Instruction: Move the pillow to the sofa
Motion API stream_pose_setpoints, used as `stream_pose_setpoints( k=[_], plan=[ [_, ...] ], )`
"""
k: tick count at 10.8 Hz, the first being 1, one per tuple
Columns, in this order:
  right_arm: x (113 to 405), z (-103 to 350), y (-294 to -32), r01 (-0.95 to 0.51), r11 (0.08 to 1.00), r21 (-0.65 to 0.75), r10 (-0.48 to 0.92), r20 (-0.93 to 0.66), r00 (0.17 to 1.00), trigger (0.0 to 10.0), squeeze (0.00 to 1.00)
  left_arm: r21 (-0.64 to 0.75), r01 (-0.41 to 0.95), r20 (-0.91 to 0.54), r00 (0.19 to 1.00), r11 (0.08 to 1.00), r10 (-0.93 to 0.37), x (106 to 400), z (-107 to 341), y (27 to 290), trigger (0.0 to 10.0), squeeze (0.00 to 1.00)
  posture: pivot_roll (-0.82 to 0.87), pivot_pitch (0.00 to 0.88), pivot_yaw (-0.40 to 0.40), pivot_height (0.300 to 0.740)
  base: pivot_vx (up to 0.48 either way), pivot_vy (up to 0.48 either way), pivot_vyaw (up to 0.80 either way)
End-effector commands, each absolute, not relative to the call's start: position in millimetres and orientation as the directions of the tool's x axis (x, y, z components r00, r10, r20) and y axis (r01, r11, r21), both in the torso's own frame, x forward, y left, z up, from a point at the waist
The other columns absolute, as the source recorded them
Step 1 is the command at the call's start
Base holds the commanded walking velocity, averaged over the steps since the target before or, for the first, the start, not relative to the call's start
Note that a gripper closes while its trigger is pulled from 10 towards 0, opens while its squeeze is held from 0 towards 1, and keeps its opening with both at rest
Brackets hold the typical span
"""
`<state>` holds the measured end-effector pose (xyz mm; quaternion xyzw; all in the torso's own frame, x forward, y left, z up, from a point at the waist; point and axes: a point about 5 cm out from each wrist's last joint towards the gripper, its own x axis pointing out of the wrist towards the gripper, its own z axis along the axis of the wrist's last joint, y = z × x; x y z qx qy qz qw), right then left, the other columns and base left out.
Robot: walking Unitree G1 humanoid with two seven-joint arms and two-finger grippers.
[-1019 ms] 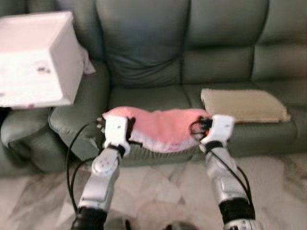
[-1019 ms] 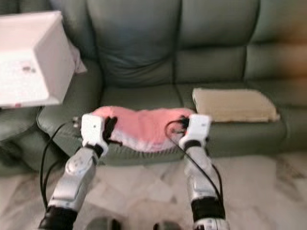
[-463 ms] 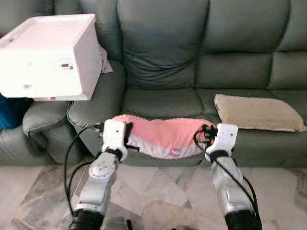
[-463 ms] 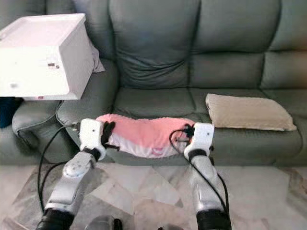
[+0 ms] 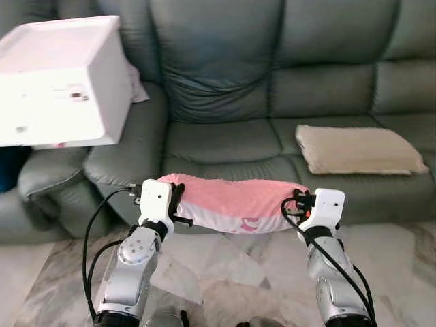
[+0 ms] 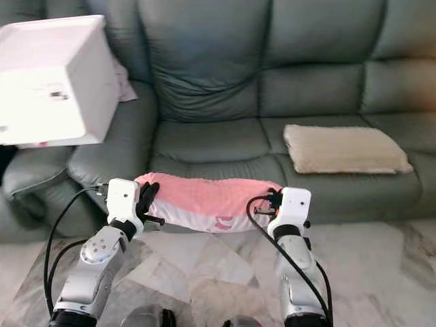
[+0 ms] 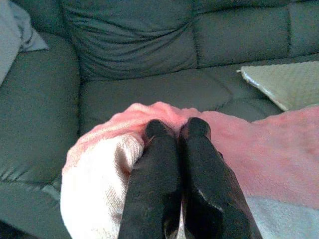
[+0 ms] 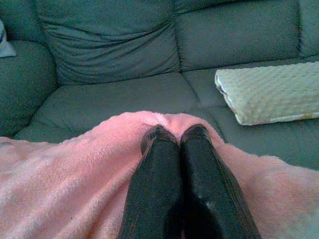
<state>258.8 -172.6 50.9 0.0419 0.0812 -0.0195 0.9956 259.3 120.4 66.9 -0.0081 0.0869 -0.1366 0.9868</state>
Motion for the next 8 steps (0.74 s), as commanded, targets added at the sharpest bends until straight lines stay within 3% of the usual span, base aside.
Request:
stream_pose_setpoints(
  k=[1,6,8],
  plan=[
    [265.0,61.3,-171.9,0.046,0.996,0.081,-0.036,-0.127,0.991,10.0,0.0,-0.033,0.282,-0.125,0.951,0.959,-0.284,261.7,76.9,119.4,10.0,0.0,0.01,0.0,0.01,0.74,0.0,0.0,-0.52],
    [267.2,63.6,-172.2,0.047,0.996,0.079,-0.037,-0.122,0.992,10.0,0.0,-0.068,0.311,-0.131,0.939,0.948,-0.317,260.7,77.5,112.8,10.0,0.0,0.0,0.0,0.015,0.74,0.31,0.0,-0.64],
    [269.4,65.3,-169.8,0.041,0.996,0.084,-0.031,-0.116,0.993,10.0,0.0,-0.069,0.314,-0.132,0.938,0.947,-0.32,261.6,77.8,111.9,10.0,0.0,-0.01,0.0,0.016,0.74,0.328,0.0,-0.22]
  ],
)
